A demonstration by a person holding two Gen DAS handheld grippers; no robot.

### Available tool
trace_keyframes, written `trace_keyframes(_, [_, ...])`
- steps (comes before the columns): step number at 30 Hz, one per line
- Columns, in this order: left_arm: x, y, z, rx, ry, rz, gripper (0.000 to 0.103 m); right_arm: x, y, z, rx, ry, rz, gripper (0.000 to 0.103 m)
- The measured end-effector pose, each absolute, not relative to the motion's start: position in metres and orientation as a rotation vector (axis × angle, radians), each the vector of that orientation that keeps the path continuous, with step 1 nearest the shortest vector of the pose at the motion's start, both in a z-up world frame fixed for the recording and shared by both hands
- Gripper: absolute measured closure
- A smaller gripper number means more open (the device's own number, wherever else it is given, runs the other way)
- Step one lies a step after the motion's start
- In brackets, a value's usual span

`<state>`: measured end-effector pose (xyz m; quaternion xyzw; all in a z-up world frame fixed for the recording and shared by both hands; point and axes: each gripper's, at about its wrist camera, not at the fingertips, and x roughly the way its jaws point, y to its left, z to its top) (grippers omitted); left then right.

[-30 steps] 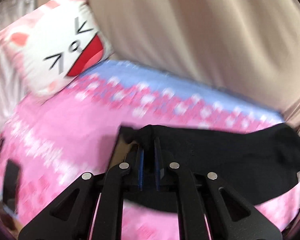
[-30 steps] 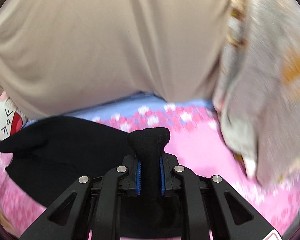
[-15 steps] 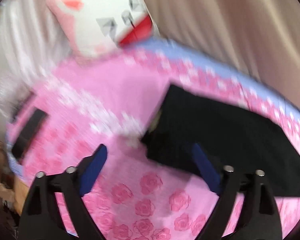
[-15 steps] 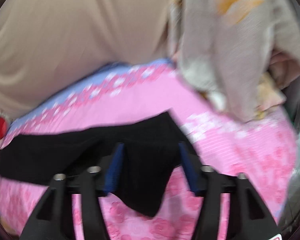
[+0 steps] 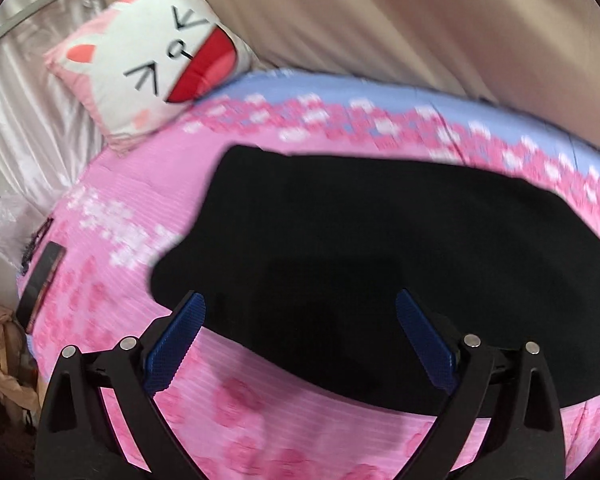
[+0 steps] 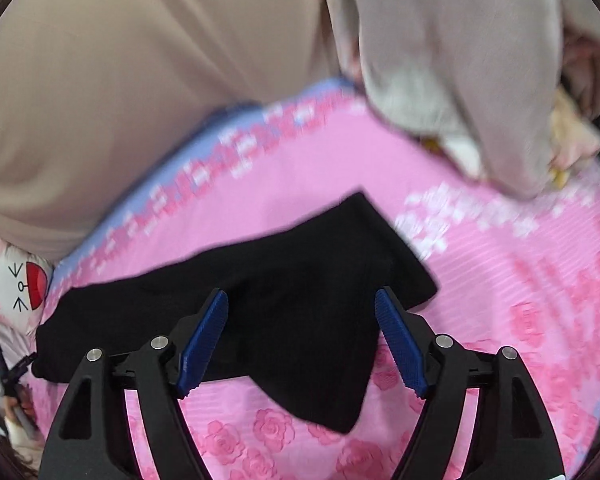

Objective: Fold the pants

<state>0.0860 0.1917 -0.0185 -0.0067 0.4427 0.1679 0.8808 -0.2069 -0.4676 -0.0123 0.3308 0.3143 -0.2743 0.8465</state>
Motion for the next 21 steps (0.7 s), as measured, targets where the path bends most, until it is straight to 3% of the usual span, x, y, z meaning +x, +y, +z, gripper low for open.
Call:
trace_keyframes(3, [0.086, 0.183, -0.025, -0.018, 0.942, 0.34, 0.009, -0.196, -0.479, -0.031, 0.743, 0.712, -0.587, 0.032])
trace_keyframes(4, [0.087, 0.181, -0.027, -0.011, 0.948, 0.347, 0.009, -0.192, -0.479, -0.033, 0.718, 0.706, -0.602, 0.072])
trace_keyframes(5, [0.089, 0.18, -0.029, -0.004, 0.953, 0.355, 0.009, -0.185, -0.477, -0.033, 0.681, 0.727, -0.599, 0.096])
trace_keyframes(8, [0.098, 0.179, -0.038, 0.02, 0.985, 0.389, 0.009, -0.172, -0.466, -0.002, 0.586, 0.683, -0.574, 0.093])
trace_keyframes(11, [0.102, 0.178, -0.047, 0.067, 1.011, 0.431, 0.009, -0.196, -0.437, 0.069, 0.393, 0.424, -0.564, 0.094])
trace_keyframes(12, [0.101, 0.178, -0.049, 0.079, 1.015, 0.437, 0.009, -0.207, -0.423, 0.086, 0.304, 0.386, -0.601, 0.09])
trace_keyframes(14, [0.097, 0.177, -0.053, 0.092, 1.016, 0.436, 0.008, -0.219, -0.412, 0.081, 0.207, 0.424, -0.668, 0.062])
trace_keyframes(15, [0.095, 0.178, -0.054, 0.092, 1.014, 0.434, 0.008, -0.225, -0.411, 0.068, 0.187, 0.478, -0.694, 0.039])
trace_keyframes(18, [0.092, 0.182, -0.055, 0.065, 1.019, 0.433, 0.007, -0.258, -0.422, 0.009, 0.245, 0.69, -0.853, 0.038])
trace_keyframes(21, [0.097, 0.181, -0.052, 0.062, 1.027, 0.442, 0.007, -0.298, -0.43, 0.001, 0.437, 0.615, -0.838, 0.038])
